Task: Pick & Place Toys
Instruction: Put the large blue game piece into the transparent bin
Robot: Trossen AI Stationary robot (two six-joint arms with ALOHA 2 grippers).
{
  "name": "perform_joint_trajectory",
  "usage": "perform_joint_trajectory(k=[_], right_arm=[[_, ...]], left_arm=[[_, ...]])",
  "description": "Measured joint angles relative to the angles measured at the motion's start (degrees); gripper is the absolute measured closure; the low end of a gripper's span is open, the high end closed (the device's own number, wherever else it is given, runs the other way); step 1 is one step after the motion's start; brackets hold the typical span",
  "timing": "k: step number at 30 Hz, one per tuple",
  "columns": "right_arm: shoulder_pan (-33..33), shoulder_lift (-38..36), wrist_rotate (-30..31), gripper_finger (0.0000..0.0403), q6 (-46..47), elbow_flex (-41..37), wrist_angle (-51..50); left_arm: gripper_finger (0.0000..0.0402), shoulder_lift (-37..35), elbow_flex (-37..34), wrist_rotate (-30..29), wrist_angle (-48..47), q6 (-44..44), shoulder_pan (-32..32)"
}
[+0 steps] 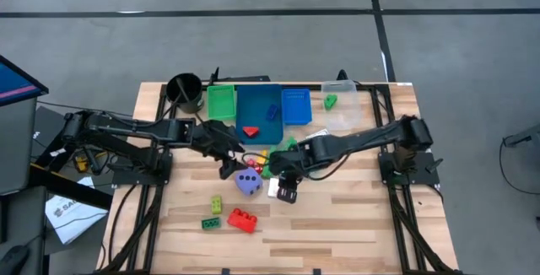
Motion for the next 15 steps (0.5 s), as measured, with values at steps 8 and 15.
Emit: perform_joint_trajectory(k=[8,15], right_arm=[[-0.8,5.5,-1.0,0.0235,-4.4,-0.1,1.5],[-2.1,6.3,0.7,0.0229,-6.0,-0.2,0.8]], left_arm=[[0.0078,0.0,0.0,0.0,-0.1,-0.5,0.0],[0.0078,0.0,0.0,0.1,-1.0,-0.1,0.0]])
